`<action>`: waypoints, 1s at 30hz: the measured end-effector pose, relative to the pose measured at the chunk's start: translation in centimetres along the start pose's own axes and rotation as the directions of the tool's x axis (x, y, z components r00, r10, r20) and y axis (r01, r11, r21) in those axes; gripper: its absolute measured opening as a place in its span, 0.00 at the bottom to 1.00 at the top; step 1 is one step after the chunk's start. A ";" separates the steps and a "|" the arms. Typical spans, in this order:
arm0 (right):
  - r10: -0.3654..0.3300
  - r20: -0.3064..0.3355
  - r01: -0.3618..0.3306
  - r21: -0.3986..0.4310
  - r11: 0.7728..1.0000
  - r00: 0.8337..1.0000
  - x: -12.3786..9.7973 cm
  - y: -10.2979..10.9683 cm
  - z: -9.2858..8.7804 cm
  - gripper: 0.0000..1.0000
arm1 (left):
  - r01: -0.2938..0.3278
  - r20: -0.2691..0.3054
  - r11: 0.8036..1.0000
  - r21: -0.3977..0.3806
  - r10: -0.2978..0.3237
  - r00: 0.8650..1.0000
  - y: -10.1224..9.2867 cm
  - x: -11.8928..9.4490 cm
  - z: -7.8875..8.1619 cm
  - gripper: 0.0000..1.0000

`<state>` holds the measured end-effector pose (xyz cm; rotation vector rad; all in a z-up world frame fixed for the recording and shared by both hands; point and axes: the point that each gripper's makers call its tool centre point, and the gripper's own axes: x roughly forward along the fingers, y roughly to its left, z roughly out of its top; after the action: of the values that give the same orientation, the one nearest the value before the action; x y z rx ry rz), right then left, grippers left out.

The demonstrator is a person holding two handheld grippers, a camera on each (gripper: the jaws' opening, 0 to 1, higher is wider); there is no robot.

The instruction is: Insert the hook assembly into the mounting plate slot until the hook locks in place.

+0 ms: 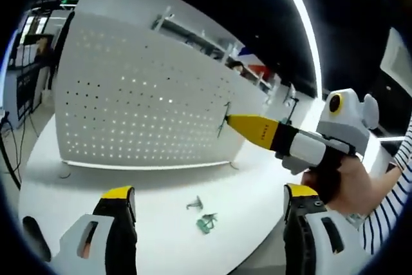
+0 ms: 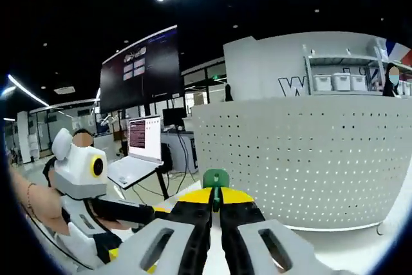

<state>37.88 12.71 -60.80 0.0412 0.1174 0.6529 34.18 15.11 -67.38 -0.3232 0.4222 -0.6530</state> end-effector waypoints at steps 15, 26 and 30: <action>-0.162 0.067 0.165 -0.044 0.985 0.984 1.7 -2.7 0.8 0.00 | -0.032 -0.015 0.999 -0.010 0.031 0.999 1.0 -0.7 -0.7 1.00; -0.243 0.090 0.250 -0.073 0.966 0.966 4.1 -5.4 1.3 0.00 | -0.059 -0.026 0.998 -0.026 0.058 0.998 2.4 -1.6 -1.0 1.00; -0.274 0.101 0.282 -0.082 0.956 0.956 5.0 -6.9 1.8 0.00 | -0.064 -0.030 0.998 -0.030 0.063 0.998 2.7 -1.7 -1.2 0.99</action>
<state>46.23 10.32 -59.99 -0.0381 0.0049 0.3732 33.81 18.01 -69.04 -0.3282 0.4691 -0.5906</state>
